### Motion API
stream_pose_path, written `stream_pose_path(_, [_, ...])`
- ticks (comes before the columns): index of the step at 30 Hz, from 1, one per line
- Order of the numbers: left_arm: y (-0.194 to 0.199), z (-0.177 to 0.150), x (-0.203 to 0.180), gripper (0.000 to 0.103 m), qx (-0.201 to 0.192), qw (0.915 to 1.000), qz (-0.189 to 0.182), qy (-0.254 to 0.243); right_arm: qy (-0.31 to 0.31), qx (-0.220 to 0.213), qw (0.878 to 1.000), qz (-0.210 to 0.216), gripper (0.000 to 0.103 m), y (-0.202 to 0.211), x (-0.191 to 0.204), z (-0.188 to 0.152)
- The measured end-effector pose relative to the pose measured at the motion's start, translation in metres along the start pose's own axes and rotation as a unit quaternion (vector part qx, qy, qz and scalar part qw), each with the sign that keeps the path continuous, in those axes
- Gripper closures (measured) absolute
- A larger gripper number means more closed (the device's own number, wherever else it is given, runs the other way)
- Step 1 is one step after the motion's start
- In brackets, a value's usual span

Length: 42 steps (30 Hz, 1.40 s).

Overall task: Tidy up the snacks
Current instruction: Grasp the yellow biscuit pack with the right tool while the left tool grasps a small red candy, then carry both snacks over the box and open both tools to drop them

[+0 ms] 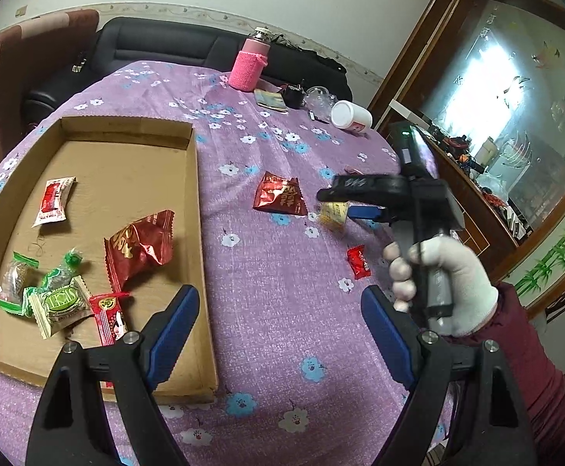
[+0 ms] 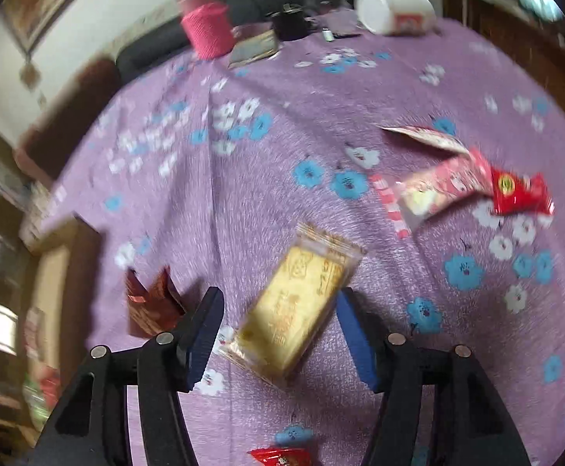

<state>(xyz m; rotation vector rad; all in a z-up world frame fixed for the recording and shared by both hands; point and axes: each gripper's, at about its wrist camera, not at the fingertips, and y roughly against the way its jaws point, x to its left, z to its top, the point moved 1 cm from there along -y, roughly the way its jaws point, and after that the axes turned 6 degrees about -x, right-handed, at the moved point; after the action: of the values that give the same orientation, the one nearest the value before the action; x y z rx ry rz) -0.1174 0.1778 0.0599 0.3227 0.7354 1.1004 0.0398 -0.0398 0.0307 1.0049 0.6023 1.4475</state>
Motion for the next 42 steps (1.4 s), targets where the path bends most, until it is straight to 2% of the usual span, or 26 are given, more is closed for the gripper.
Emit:
stream_pose_path(2, [0.001,-0.001,0.000,0.018,0.000,1.0000,0.000,0.000,0.031,-0.005,0.999,-0.021,0.042,-0.001,0.007,-0.003])
stream_pose_path(3, [0.001,0.000,0.000,0.018,-0.001,1.0000,0.000,0.000,0.040,-0.010,0.999,-0.031,0.058,-0.001,0.007,-0.003])
stream_pose_path(4, [0.001,0.000,0.000,0.018,-0.001,1.0000,0.001,0.001,0.046,-0.014,0.998,-0.034,0.065,-0.001,0.006,-0.003])
stream_pose_path(9, [-0.005,0.000,-0.007,0.018,0.008,1.0000,0.001,-0.006,0.045,-0.026,0.999,-0.016,0.068,0.008,-0.015,-0.010])
stream_pose_path(14, [-0.019,-0.002,-0.029,0.018,0.024,0.9992,-0.006,-0.032,-0.002,-0.051,0.999,0.019,0.069,0.027,-0.050,-0.022])
stream_pose_path(19, [-0.049,-0.005,-0.065,0.018,0.046,0.9958,-0.019,-0.077,-0.046,-0.089,0.993,0.069,0.069,0.041,-0.080,-0.030])
stream_pose_path(22, [-0.077,-0.006,-0.087,0.019,0.067,0.9932,-0.019,-0.094,-0.070,-0.097,0.989,0.088,0.069,0.043,-0.091,-0.029])
stream_pose_path(24, [-0.098,-0.005,-0.101,0.029,0.080,0.9914,-0.021,-0.101,-0.075,-0.103,0.987,0.096,0.069,0.047,-0.093,-0.029])
stream_pose_path(29, [-0.138,-0.003,-0.117,0.037,0.097,0.9887,-0.001,-0.114,-0.076,-0.115,0.984,0.109,0.069,0.054,-0.095,-0.027])
stream_pose_path(31, [-0.150,-0.002,-0.120,0.049,0.103,0.9878,0.001,-0.117,-0.079,-0.115,0.983,0.117,0.069,0.055,-0.095,-0.028])
stream_pose_path(33, [-0.161,-0.004,-0.124,0.071,0.111,0.9858,0.000,-0.126,-0.081,-0.115,0.983,0.121,0.069,0.056,-0.095,-0.028])
stream_pose_path(35, [-0.172,-0.008,-0.126,0.079,0.121,0.9833,0.011,-0.135,-0.081,-0.118,0.982,0.123,0.069,0.058,-0.096,-0.028])
stream_pose_path(40, [-0.176,-0.009,-0.128,0.082,0.104,0.9835,0.023,-0.146,-0.079,-0.121,0.982,0.124,0.069,0.060,-0.095,-0.029])
stream_pose_path(42, [-0.178,-0.008,-0.126,0.091,0.101,0.9837,0.026,-0.146,-0.076,-0.122,0.982,0.123,0.069,0.060,-0.093,-0.030])
